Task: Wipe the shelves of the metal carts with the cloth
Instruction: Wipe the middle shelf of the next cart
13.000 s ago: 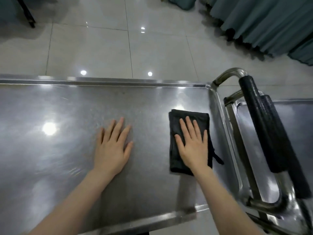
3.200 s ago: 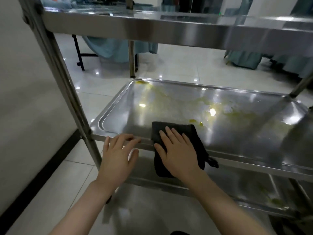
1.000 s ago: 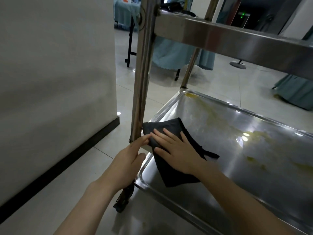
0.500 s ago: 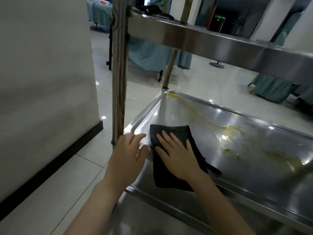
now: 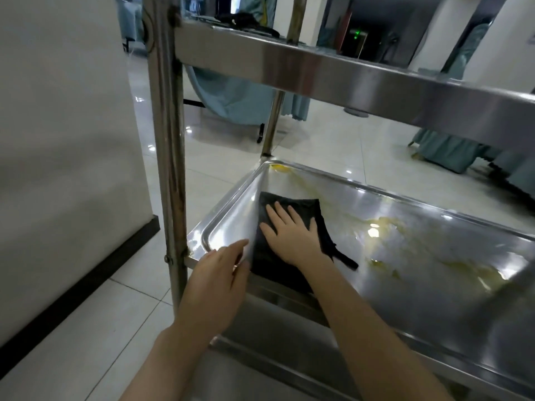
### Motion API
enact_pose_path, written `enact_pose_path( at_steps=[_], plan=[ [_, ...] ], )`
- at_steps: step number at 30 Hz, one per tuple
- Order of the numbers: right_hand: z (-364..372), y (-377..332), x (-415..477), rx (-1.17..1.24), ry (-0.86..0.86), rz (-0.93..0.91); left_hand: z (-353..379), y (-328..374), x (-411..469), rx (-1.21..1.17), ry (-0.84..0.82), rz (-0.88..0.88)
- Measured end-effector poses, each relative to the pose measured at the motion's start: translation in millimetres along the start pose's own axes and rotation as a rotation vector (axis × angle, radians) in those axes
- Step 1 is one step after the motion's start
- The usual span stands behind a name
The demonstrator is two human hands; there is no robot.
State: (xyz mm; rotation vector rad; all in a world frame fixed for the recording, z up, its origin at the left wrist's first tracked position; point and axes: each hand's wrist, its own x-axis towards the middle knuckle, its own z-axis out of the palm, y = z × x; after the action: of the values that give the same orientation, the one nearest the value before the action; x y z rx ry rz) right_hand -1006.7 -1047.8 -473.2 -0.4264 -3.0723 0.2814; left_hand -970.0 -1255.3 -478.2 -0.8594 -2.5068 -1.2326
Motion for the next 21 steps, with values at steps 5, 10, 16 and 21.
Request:
enact_pose_path(
  at_steps=[5,10,16,21],
  plan=[
    [10,50,-105,-0.036,0.082,-0.079,9,8,8,0.086,-0.078,0.083],
    [-4,60,-36,-0.028,0.061,0.098,25,9,10,0.177,-0.111,0.127],
    [-16,56,-13,0.033,-0.009,0.141,30,10,10,0.241,-0.094,0.123],
    [-6,77,-136,-0.034,0.107,0.025,58,52,21,0.248,-0.254,0.231]
  ],
)
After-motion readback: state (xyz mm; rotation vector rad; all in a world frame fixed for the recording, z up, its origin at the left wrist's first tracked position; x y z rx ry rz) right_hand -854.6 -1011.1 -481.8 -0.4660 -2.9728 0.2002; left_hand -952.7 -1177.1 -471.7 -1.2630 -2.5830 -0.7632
